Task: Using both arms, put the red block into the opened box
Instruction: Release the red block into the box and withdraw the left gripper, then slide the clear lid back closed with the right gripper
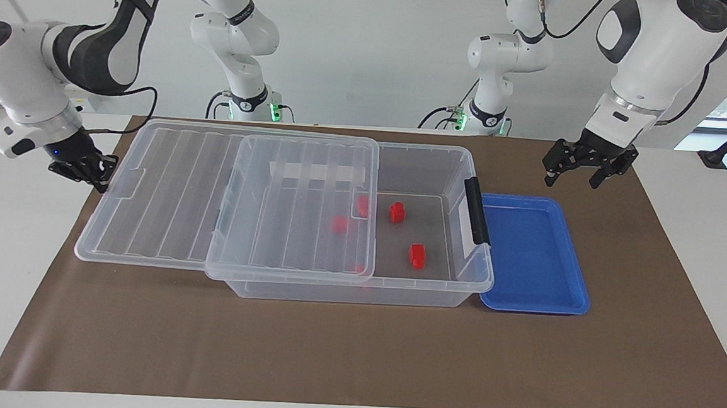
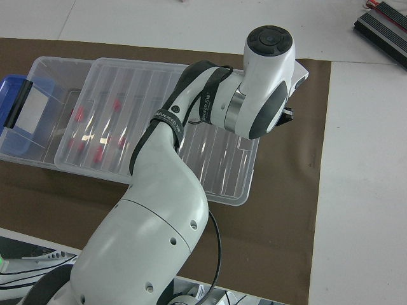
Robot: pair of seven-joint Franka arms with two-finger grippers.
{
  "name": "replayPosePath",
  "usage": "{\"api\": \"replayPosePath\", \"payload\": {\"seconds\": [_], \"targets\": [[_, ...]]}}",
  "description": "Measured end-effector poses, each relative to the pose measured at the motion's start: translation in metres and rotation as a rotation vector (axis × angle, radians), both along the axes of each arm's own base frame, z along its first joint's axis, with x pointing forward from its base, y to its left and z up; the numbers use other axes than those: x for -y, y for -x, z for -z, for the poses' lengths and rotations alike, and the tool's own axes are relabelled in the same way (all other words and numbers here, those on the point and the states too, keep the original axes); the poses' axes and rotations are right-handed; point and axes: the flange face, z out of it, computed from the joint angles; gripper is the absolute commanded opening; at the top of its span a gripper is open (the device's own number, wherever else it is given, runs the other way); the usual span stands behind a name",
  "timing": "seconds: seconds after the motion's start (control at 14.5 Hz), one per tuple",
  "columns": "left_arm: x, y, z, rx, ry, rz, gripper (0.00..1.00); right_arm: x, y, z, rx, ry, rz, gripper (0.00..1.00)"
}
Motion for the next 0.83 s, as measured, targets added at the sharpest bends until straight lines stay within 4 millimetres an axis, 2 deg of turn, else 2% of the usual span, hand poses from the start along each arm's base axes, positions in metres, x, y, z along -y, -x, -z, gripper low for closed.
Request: {"api": "replayPosePath", "payload": {"seconds": [0.14, 0.28, 0.83], "targets": [[0.000, 0.003, -0.004, -0.024, -0.003, 0.013, 1.00, -0.030, -0.007, 0.003, -0.006, -0.003, 0.013, 0.00], [0.000, 0.005, -0.008, -0.038, -0.005, 0.017, 1.00, -0.051, -0.011, 0.004, -0.008, -0.004, 0.021, 0.00], [0.000, 0.005, -0.007, -0.046, -0.005, 0.022, 1.00, -0.107, -0.018, 0.005, -0.012, -0.006, 0.076, 0.00]]}}
